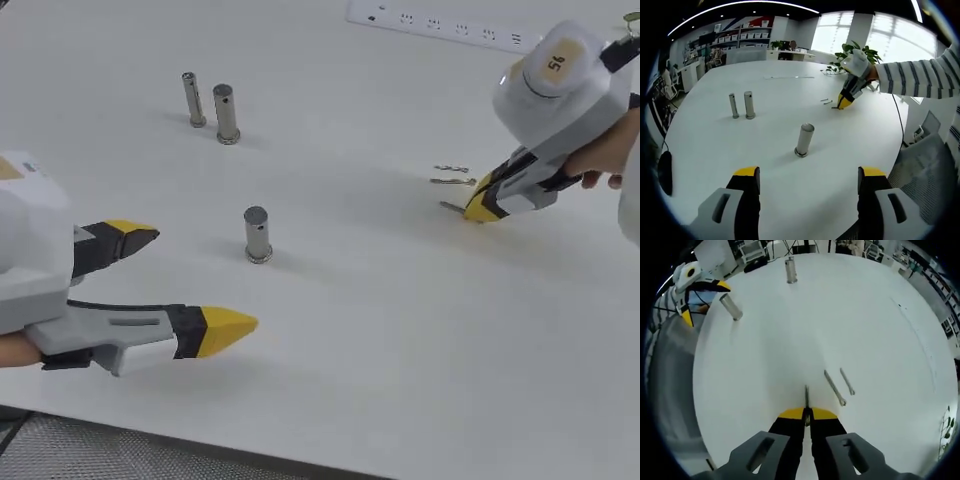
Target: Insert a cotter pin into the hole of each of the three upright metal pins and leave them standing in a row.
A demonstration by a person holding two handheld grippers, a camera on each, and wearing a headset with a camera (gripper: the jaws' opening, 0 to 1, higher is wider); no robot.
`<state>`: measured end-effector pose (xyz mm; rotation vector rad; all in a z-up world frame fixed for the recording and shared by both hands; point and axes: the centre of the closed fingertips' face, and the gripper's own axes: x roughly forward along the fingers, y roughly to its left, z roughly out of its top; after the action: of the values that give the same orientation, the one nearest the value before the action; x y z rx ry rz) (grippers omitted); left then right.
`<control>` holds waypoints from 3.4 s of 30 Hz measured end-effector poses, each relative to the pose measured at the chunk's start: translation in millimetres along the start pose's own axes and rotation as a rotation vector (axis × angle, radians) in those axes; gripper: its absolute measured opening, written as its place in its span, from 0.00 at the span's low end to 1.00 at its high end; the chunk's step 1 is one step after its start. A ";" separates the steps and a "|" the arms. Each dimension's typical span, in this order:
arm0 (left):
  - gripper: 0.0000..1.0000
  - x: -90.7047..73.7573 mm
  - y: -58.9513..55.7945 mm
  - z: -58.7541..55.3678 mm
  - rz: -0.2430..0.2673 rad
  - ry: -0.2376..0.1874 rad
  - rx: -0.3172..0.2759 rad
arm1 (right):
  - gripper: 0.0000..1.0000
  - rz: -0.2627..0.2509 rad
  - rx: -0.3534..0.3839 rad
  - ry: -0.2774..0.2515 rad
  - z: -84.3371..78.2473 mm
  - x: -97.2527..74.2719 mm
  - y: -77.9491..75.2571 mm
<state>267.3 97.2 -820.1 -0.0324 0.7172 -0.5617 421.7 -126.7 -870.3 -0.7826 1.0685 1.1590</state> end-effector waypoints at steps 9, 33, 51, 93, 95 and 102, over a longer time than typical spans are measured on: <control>0.75 -0.4 2.8 -1.9 0.007 -0.001 -0.002 | 0.03 -0.032 -0.175 0.009 0.8 1.0 0.9; 0.84 0.2 -1.8 1.0 -0.025 -0.009 0.028 | 0.02 -0.116 -0.176 -0.032 6.6 -16.2 7.6; 0.80 -3.5 -7.6 1.4 -0.049 -0.003 0.077 | 0.02 -0.187 -0.246 -0.095 15.8 -44.2 29.6; 0.45 21.8 -59.1 58.1 -0.250 -0.092 0.020 | 0.02 -0.437 -0.418 -0.208 54.7 -65.9 109.0; 0.43 23.1 -61.4 59.8 -0.260 -0.093 0.019 | 0.02 -0.443 -0.425 -0.217 58.5 -66.6 112.0; 0.38 27.4 -68.3 59.9 -0.290 -0.068 -0.047 | 0.02 -0.456 -0.440 -0.250 71.3 -74.2 124.4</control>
<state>289.4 15.8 -776.7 -0.2008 0.6630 -0.8175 315.6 -54.8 -772.2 -1.1211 0.3939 1.0676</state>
